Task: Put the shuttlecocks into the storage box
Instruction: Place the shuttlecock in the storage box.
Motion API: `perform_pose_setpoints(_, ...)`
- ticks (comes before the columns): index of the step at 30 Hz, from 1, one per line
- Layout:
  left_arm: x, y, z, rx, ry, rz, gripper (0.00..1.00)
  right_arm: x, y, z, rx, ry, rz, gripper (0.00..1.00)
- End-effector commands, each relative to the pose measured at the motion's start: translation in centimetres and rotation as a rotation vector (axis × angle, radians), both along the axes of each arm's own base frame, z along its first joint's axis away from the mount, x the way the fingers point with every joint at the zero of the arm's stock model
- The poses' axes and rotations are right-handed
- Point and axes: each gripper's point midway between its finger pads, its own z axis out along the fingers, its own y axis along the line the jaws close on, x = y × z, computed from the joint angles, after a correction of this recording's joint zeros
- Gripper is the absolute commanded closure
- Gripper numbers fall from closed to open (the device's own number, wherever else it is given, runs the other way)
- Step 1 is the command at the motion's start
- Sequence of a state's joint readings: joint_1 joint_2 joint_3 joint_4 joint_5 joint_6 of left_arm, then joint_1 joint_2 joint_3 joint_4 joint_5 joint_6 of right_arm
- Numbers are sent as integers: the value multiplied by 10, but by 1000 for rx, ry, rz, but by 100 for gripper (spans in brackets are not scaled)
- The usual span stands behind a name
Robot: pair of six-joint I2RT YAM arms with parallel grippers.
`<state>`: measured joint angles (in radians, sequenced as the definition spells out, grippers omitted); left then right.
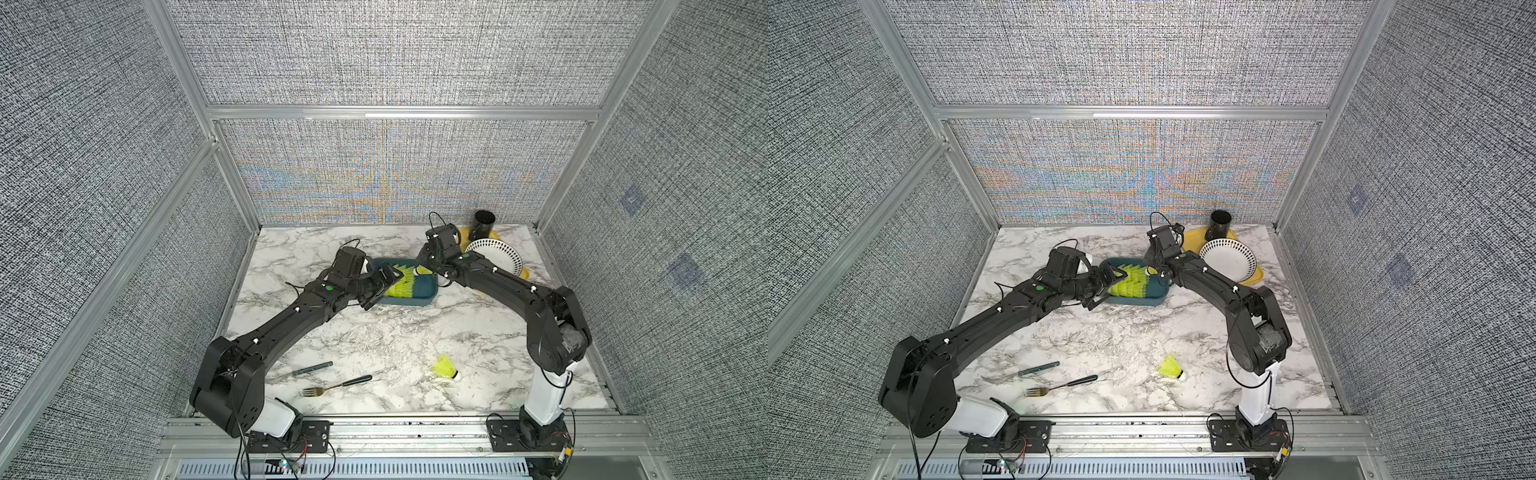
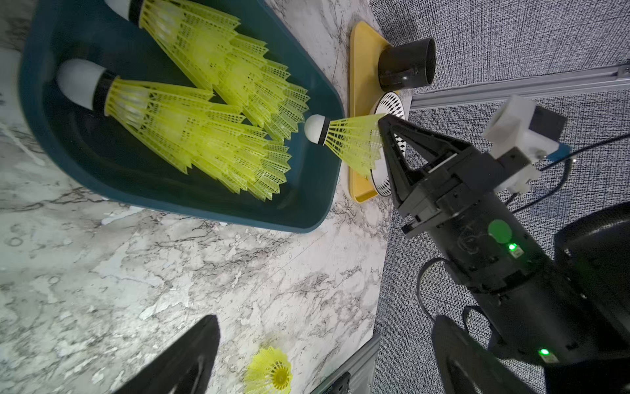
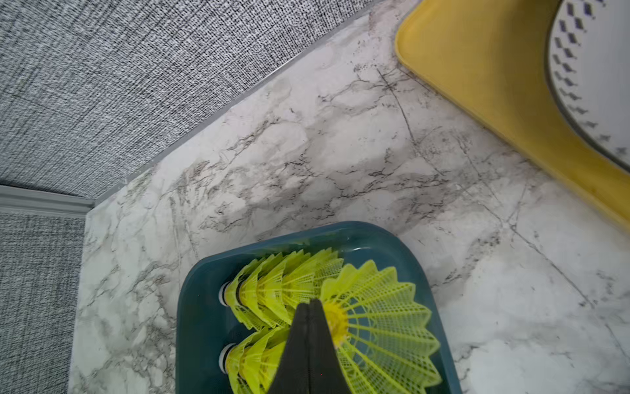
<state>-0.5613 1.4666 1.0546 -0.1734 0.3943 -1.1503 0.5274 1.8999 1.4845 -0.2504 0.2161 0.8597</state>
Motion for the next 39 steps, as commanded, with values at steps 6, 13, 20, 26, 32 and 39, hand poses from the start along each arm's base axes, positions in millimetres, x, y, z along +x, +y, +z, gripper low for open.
perform_pose_setpoints(6, 1, -1, 5, -2, -28, -13, 0, 0, -2, -8, -79, 32, -24, 100)
perform_pose_setpoints(13, 2, -1, 3, 1, -25, -14, 0, 3, 7, -20, -62, 43, 0, 100)
perform_pose_setpoints(20, 3, -2, 3, -1, -26, -18, 0, 14, 20, -14, 77, -12, 59, 100)
perform_pose_setpoints(26, 0, -1, 0, 3, -17, -18, 0, 20, 26, -10, 256, -52, 106, 100)
perform_pose_setpoints(32, -1, -1, -2, 6, -14, -20, 0, 20, 38, -15, 336, -42, 135, 100)
perform_pose_setpoints(39, -4, 4, -8, 21, -16, -11, 0, 15, 39, -29, 389, 0, 124, 100)
